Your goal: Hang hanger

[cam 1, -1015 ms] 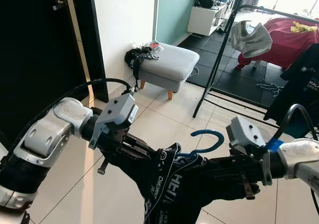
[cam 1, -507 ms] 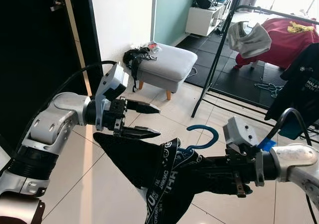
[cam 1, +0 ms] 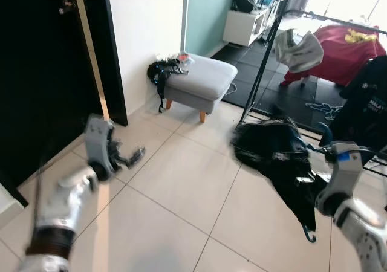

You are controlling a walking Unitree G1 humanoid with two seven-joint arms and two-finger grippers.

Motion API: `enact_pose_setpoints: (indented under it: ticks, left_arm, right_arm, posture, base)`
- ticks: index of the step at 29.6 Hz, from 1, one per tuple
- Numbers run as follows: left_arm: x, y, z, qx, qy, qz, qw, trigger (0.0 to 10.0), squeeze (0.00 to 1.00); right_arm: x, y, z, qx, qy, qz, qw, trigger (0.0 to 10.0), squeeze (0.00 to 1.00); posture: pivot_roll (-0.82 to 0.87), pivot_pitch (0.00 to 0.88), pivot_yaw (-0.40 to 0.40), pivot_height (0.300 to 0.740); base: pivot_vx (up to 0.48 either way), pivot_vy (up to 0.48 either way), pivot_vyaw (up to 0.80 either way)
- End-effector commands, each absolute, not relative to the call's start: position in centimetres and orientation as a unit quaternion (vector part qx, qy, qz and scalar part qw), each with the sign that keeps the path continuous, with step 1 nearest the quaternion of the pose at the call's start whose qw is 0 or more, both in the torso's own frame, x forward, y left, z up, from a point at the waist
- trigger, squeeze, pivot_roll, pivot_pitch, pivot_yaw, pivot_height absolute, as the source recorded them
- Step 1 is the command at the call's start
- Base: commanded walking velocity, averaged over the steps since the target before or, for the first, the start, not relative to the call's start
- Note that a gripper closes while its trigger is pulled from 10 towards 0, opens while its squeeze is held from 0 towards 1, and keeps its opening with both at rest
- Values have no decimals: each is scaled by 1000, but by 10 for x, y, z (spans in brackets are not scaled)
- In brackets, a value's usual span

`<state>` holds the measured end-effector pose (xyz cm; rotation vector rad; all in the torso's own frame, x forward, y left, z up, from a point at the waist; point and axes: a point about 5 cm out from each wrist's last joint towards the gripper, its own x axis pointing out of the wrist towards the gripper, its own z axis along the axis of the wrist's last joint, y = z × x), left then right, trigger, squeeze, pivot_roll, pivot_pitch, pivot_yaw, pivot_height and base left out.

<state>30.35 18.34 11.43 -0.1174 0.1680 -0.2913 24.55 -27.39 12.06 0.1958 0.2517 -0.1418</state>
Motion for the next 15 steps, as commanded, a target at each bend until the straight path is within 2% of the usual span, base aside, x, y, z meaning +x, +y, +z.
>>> enact_pose_setpoints:
  ticks: [1, 3, 8, 10, 11, 13, 14, 15]
  left_arm:
    - [297, 181, 119, -54, 77, -126, 988, 10000, 0]
    - [283, 172, 112, -54, 74, -121, 988, 10000, 0]
    - [287, 178, 108, -54, 67, -94, 992, 10000, 0]
    - [285, 172, 108, -62, 63, -96, 991, 10000, 0]
    - [280, 158, 107, -71, 62, -114, 989, 10000, 0]
    - [280, 158, 107, -71, 62, -114, 989, 10000, 0]
    - [275, 144, 109, -72, 58, -130, 987, 10000, 0]
    - [275, 144, 109, -72, 58, -130, 987, 10000, 0]
  right_arm:
    - [236, -279, 119, 82, 119, -106, 984, 10000, 0]
    - [223, -271, 111, 109, 106, -124, 981, 10000, 0]
    - [221, -270, 112, 89, 96, -145, 981, 10000, 0]
    - [221, -265, 112, 92, 88, -141, 982, 10000, 0]
    - [221, -257, 111, 108, 85, -135, 981, 10000, 0]
    - [221, -257, 111, 108, 85, -135, 981, 10000, 0]
    - [222, -246, 111, 115, 83, -123, 982, 10000, 0]
    - [222, -246, 111, 115, 83, -123, 982, 10000, 0]
  posture:
    - [-47, 41, -66, 740]
    - [-57, 42, -52, 740]
    - [-68, 32, -42, 740]
    - [-69, 32, -44, 740]
    - [-62, 26, -44, 740]
    - [-62, 26, -44, 740]
    - [-69, 27, -37, 740]
    - [-69, 27, -37, 740]
  base:
    - [0, 0, 0]
    - [247, 0, 0]
    - [397, 0, 0]
    - [386, 0, 0]
    - [412, 0, 0]
    - [412, 0, 0]
    - [428, 0, -775]
    - [428, 0, -775]
